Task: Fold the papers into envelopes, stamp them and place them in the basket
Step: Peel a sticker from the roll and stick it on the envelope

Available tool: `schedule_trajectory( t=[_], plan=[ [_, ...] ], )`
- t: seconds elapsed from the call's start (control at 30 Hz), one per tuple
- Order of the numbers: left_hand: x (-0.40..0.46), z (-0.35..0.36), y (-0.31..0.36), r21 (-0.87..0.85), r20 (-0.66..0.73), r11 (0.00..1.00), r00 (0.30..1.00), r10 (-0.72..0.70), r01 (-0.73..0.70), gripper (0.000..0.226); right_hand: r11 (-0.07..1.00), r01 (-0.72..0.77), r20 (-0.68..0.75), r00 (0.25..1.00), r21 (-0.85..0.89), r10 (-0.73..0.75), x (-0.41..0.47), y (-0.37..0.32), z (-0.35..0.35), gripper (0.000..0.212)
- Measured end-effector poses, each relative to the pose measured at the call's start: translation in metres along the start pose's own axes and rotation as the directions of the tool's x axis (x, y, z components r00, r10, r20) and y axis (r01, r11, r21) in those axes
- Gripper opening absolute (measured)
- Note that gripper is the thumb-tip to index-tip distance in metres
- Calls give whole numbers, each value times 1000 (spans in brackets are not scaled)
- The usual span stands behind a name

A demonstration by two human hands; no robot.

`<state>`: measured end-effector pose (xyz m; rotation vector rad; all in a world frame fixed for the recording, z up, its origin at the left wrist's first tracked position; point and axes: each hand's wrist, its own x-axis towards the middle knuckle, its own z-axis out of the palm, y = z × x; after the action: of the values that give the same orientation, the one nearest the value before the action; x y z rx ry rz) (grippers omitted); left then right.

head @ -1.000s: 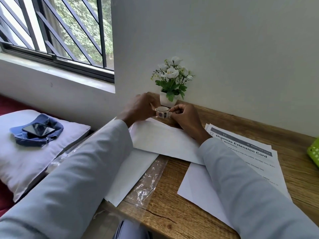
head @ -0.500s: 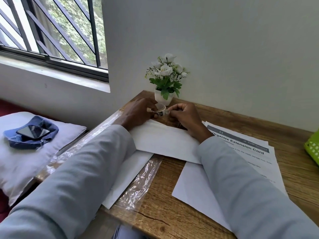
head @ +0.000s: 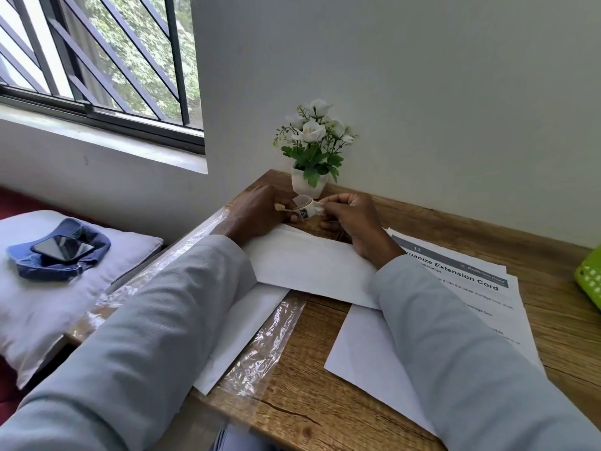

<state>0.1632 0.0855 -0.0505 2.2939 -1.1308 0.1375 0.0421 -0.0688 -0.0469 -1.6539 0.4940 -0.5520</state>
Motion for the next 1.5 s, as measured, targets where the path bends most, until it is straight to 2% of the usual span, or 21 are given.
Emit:
schedule_trajectory(
  t=[0.17, 0.3, 0.4, 0.5, 0.6, 0.8, 0.9, 1.0, 1.07, 1.17, 1.27, 1.33, 1.43, 1.5],
  plan=[
    [1, 0, 0, -14, 31, 999, 999, -37, 37, 27, 1000, -17, -34, 999, 12, 17, 0, 0, 3, 6],
    [-2, -2, 1, -3, 26, 1000, 1000, -7, 7, 26, 999, 26, -21, 999, -37, -27, 0, 3, 3, 7],
    [-3, -4, 2, -76, -11, 992, 995, 104, -105, 47, 991, 93, 14, 996, -94, -92, 0, 4, 1, 12],
    [-3, -4, 7, 21, 36, 986, 986, 165, -166, 69, 985, 142, 36, 990, -93, -140, -2, 6, -2, 15],
    [-2, -1, 9, 165, 47, 970, 984, 172, -178, 60, 978, 187, 63, 981, -93, -182, -2, 7, -5, 14],
    [-3, -5, 4, 154, -92, 977, 982, 163, -148, 52, 937, 300, 143, 950, -182, -276, -4, 10, -3, 12],
    [-4, -6, 8, 73, -183, 989, 973, 142, -130, 54, 928, 340, 140, 937, -152, -321, -7, 8, 0, 13],
    [-2, -4, 9, -42, -172, 989, 976, 132, -141, 59, 931, 351, 122, 933, -104, -338, -6, 6, -1, 14],
    [-2, -4, 12, -190, -150, 974, 984, 95, -123, 59, 927, 363, 123, 928, -96, -350, -6, 6, -1, 19],
    [-3, -7, 21, -455, -83, 890, 997, -1, -37, 42, 919, 385, 113, 920, -87, -375, -4, 6, 0, 29],
    [-8, -10, 33, -657, -2, 754, 1000, 23, -18, 16, 905, 419, 96, 906, -80, -411, -1, 6, 4, 35],
    [-10, -12, 39, -713, 61, 699, 998, -1, 44, 17, 902, 423, 80, 906, -88, -417, -1, 5, 5, 36],
    [-11, -13, 42, -739, 158, 640, 978, -139, 211, 34, 875, 448, 21, 892, -185, -452, 0, 6, 6, 36],
    [-10, -12, 41, -752, 162, 617, 973, -167, 231, 36, 856, 465, -20, 876, -228, -481, 1, 7, 7, 32]
  ],
)
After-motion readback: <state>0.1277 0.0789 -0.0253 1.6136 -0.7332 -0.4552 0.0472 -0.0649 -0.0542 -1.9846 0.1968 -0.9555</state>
